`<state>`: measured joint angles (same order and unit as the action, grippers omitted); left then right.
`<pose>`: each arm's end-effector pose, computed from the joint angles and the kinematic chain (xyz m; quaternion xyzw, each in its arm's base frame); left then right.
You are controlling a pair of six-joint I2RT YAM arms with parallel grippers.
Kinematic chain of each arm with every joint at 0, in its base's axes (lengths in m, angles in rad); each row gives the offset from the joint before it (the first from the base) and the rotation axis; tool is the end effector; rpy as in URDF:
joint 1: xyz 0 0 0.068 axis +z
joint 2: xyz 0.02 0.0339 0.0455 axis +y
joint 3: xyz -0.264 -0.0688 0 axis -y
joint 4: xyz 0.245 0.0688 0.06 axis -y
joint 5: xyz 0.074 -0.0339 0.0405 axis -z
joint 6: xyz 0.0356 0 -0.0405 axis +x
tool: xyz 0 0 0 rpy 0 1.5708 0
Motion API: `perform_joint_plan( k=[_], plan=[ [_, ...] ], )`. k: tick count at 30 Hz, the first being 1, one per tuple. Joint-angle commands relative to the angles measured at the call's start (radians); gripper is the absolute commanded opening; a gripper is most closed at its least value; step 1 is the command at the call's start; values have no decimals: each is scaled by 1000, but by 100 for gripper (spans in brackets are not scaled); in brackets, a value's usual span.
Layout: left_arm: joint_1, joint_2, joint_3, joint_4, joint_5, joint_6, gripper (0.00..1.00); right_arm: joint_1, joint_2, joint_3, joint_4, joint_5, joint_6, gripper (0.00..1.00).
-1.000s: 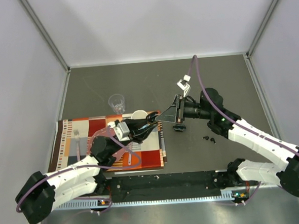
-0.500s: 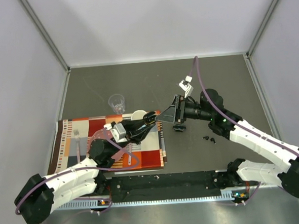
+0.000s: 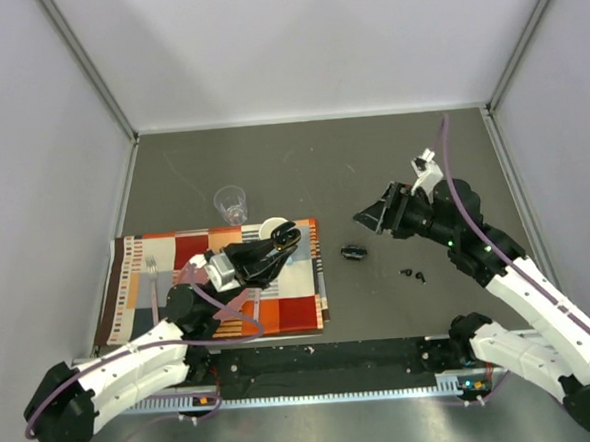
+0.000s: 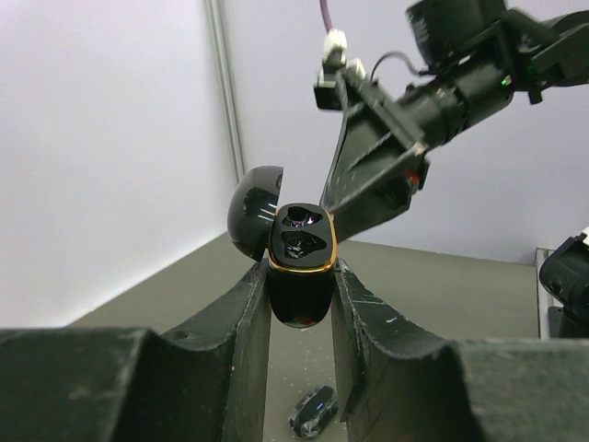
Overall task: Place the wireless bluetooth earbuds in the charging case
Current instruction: Adjust the earbud at the center of the board.
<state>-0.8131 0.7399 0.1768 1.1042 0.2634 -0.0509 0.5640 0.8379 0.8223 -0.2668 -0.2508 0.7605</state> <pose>0.1012 -0.1205 0.2673 0.2877 0.4106 -0.4200 0.7565 0.1588 0.1109 0.3357 0.0031 0.7968 0.4452 0.4084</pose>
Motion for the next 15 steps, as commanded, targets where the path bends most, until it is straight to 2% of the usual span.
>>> perform_joint_plan(
  k=[1, 3, 7, 12, 15],
  plan=[
    [-1, -46, 4, -16, -3, 19, 0, -137, 27, 38, -323, 194, -169, 65],
    [-1, -63, 9, -27, 4, 17, 0, -208, 53, 37, -403, 206, -222, 62],
    [0, -70, 6, -37, 10, 13, 0, -262, 104, 24, -494, 240, -349, 57],
    [-1, -68, 4, -35, 14, 8, 0, -265, 196, 34, -535, 217, -356, 53],
    [-1, -76, 3, -38, 22, 5, 0, -265, 247, 38, -571, 289, -340, 51]
  ],
)
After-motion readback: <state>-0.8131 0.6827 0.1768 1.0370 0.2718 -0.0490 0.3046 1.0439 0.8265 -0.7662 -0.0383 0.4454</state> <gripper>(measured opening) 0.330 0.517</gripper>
